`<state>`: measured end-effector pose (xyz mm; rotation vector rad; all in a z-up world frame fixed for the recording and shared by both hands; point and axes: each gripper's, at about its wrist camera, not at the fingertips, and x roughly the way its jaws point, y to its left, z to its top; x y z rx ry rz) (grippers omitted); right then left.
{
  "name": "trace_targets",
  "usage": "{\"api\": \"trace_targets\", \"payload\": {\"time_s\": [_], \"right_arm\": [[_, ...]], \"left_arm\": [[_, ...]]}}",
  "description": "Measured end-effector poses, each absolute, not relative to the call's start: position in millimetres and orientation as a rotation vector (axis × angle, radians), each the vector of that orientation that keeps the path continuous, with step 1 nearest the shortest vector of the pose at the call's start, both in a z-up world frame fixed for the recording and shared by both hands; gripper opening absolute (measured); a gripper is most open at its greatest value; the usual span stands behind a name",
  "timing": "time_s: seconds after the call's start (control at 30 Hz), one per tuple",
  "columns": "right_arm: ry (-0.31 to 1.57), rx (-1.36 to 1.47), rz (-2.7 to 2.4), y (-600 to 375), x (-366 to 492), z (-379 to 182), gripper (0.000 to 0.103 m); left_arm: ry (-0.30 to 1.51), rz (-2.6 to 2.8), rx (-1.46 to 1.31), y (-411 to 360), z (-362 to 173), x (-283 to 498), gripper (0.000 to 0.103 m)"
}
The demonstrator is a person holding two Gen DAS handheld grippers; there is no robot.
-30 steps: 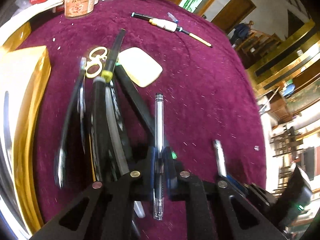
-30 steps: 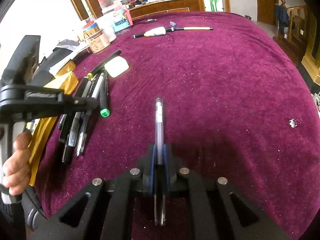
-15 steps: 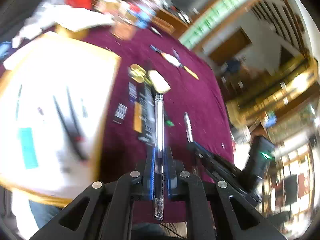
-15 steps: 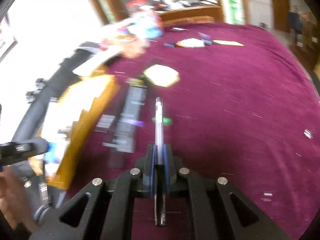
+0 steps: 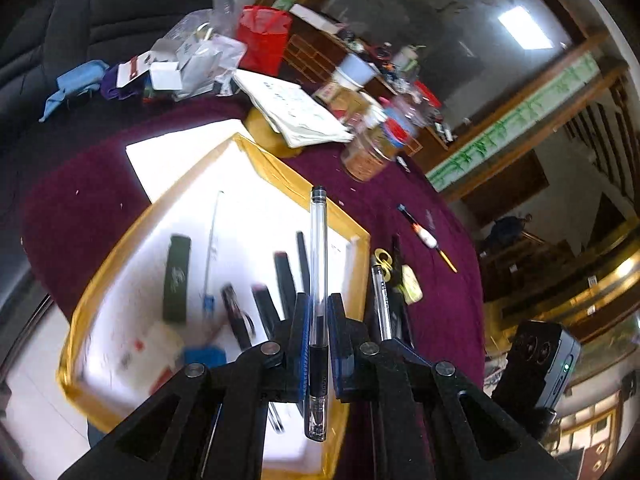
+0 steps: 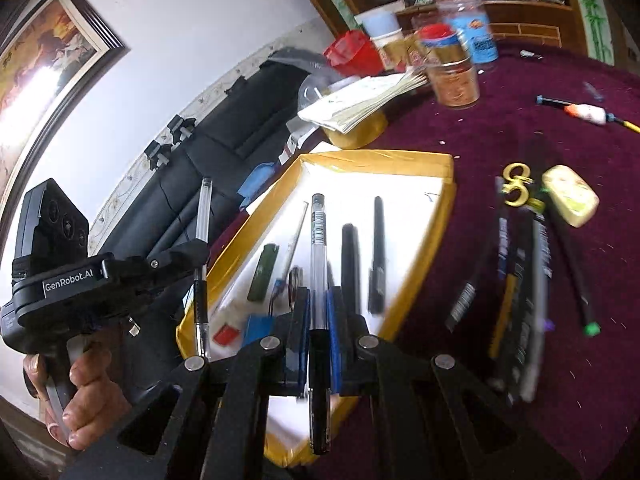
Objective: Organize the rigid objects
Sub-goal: 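Carry both clear pens into the tray and open both tools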
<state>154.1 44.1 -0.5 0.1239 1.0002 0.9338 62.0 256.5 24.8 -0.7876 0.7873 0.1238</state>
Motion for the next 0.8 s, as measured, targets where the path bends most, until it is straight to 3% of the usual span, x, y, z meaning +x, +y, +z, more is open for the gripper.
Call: {"api": "trace_targets", "payload": {"time_s": [0.43, 0.8], "right_arm": [[1.060, -0.001, 0.776, 105, 230, -43, 0.008], [1.076, -0.126, 0.709, 123, 240, -65, 0.008]], "left_arm": [[0.905, 0.201, -0.749, 299, -21, 135, 0.007], [1.001, 0.246, -0.694, 303, -53, 164, 0.007]]}}
